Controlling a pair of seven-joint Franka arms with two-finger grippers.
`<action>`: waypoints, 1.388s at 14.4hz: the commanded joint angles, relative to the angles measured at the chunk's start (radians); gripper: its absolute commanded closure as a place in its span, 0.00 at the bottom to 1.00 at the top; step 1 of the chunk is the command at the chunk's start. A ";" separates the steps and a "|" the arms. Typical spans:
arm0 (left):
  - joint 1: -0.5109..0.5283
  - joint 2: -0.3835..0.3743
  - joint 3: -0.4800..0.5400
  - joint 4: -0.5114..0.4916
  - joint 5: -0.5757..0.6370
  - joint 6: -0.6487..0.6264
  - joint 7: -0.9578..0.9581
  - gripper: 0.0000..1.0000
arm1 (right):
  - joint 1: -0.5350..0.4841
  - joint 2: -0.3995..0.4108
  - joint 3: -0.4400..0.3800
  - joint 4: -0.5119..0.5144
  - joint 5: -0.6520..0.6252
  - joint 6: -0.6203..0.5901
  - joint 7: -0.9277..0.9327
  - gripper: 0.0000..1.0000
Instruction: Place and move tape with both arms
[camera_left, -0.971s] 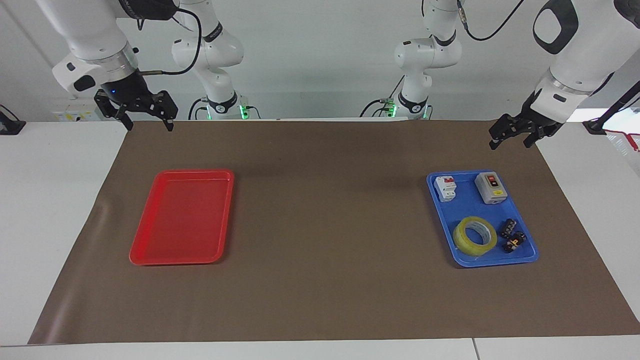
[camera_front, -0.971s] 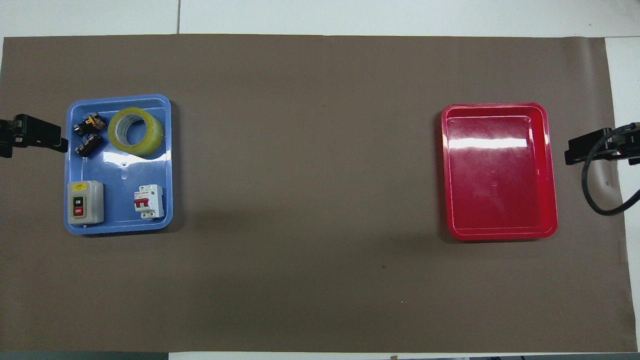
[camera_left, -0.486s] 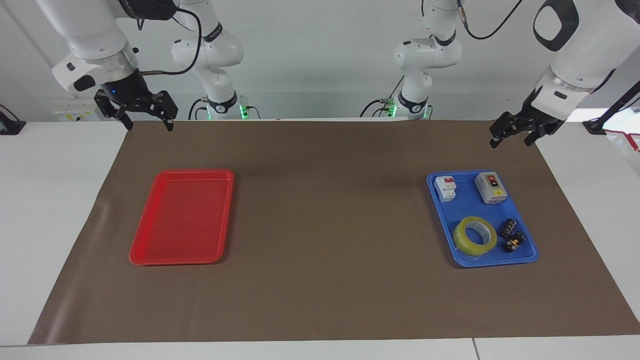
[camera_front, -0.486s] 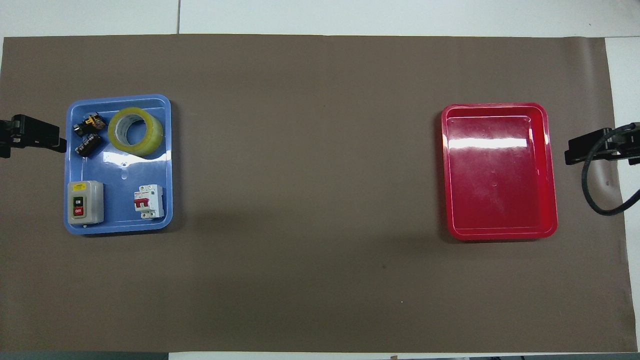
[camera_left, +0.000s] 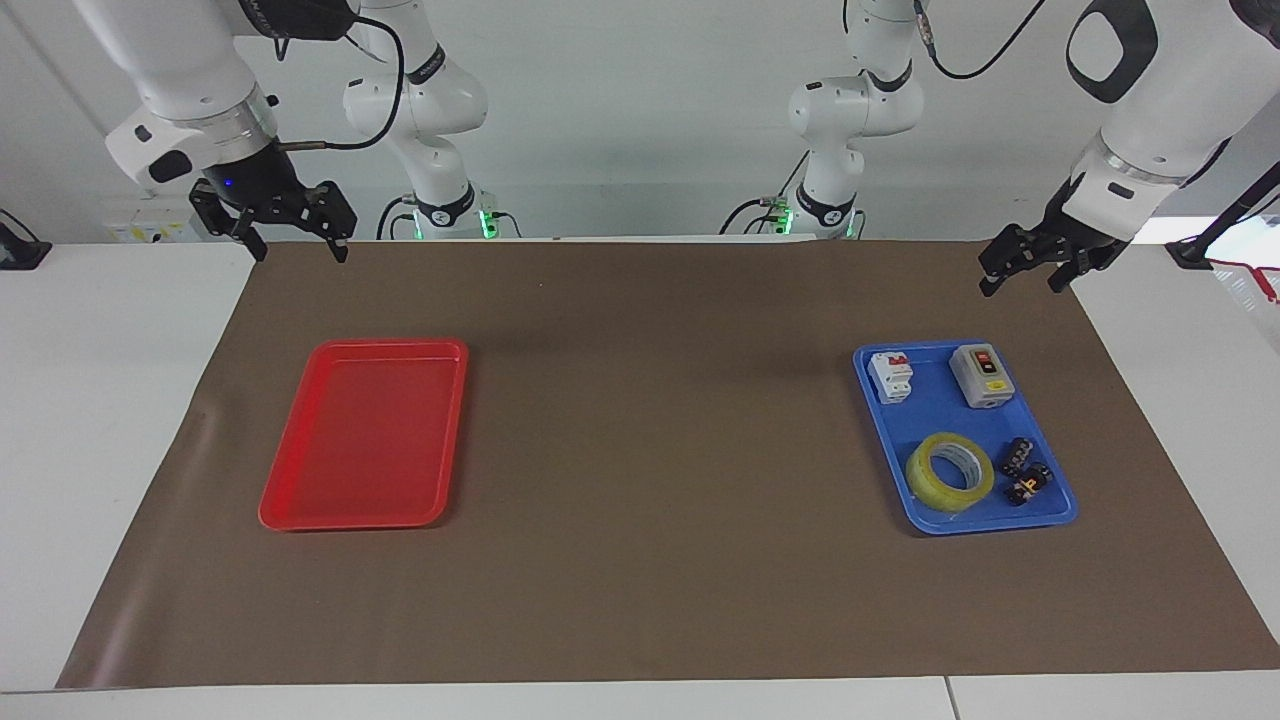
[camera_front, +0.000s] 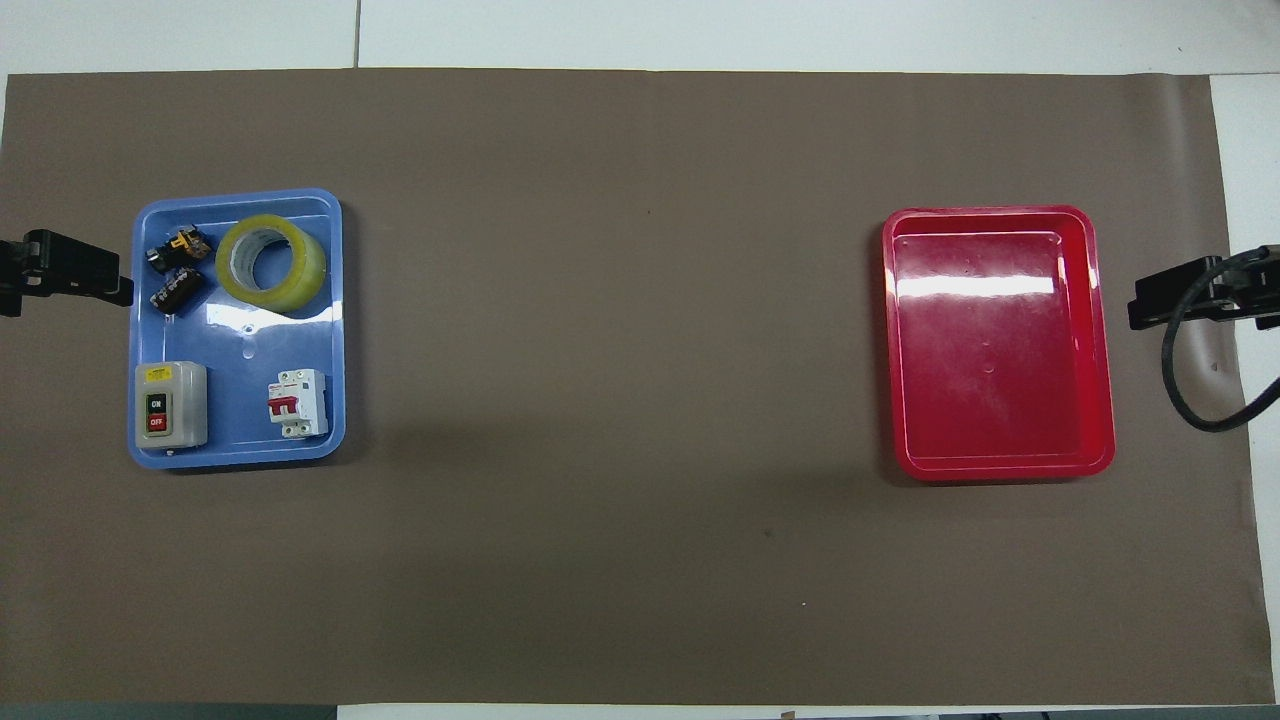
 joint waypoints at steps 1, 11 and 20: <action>-0.010 -0.025 0.007 -0.031 -0.004 0.020 0.000 0.00 | -0.004 -0.003 0.015 -0.002 0.006 0.013 0.016 0.00; 0.000 0.078 0.007 -0.272 0.001 0.500 0.014 0.00 | -0.007 -0.004 0.015 -0.003 0.008 0.013 0.016 0.00; 0.050 0.255 0.012 -0.332 0.006 0.806 0.014 0.00 | -0.015 -0.004 0.015 -0.003 0.008 0.013 0.015 0.00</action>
